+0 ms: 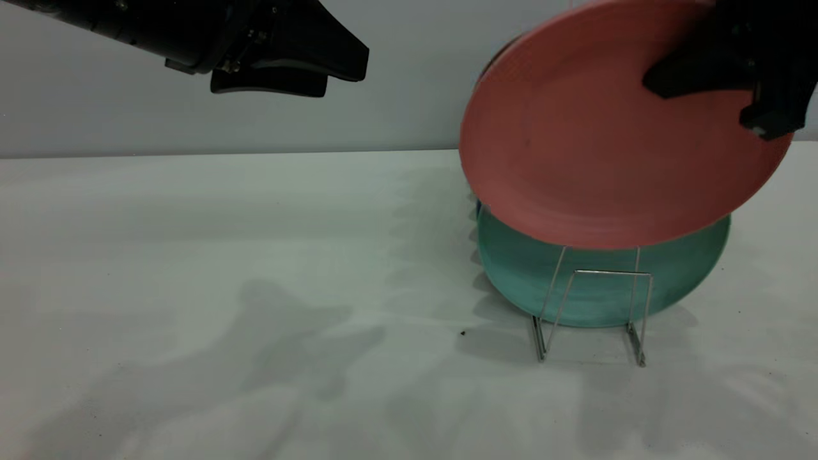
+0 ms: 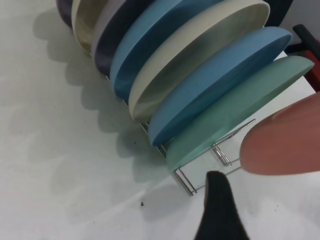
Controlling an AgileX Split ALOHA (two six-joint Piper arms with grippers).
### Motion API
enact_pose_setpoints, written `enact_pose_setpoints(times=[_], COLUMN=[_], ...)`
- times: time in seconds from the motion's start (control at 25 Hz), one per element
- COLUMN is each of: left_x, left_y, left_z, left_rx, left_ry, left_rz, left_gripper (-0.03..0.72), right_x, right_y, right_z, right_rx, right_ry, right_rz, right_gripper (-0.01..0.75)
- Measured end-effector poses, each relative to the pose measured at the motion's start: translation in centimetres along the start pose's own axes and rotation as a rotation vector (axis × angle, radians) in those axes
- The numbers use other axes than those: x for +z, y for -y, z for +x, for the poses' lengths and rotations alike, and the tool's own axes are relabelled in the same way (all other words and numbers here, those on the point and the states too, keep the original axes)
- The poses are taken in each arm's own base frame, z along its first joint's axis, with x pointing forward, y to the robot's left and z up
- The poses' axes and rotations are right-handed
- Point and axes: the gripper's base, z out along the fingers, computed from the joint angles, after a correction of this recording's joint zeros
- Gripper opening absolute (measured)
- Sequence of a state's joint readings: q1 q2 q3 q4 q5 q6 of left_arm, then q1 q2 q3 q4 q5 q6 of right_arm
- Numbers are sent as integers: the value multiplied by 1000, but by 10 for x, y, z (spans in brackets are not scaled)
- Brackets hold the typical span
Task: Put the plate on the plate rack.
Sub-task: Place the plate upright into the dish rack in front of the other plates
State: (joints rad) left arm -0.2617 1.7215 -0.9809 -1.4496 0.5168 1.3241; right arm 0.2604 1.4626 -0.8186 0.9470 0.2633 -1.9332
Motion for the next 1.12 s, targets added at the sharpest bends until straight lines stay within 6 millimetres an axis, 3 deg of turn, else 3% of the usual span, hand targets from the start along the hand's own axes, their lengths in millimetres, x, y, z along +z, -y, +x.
enact_pose_setpoints(times=[1.12], left_x=[0], left_y=[0], left_z=[0], left_rx=[10], left_ry=[1], left_rz=[-3], left_gripper=[510], right_x=[36], right_y=[-12], right_z=[20], right_rx=[-5], right_ry=[-85], right_rz=[-73], right_gripper=[141])
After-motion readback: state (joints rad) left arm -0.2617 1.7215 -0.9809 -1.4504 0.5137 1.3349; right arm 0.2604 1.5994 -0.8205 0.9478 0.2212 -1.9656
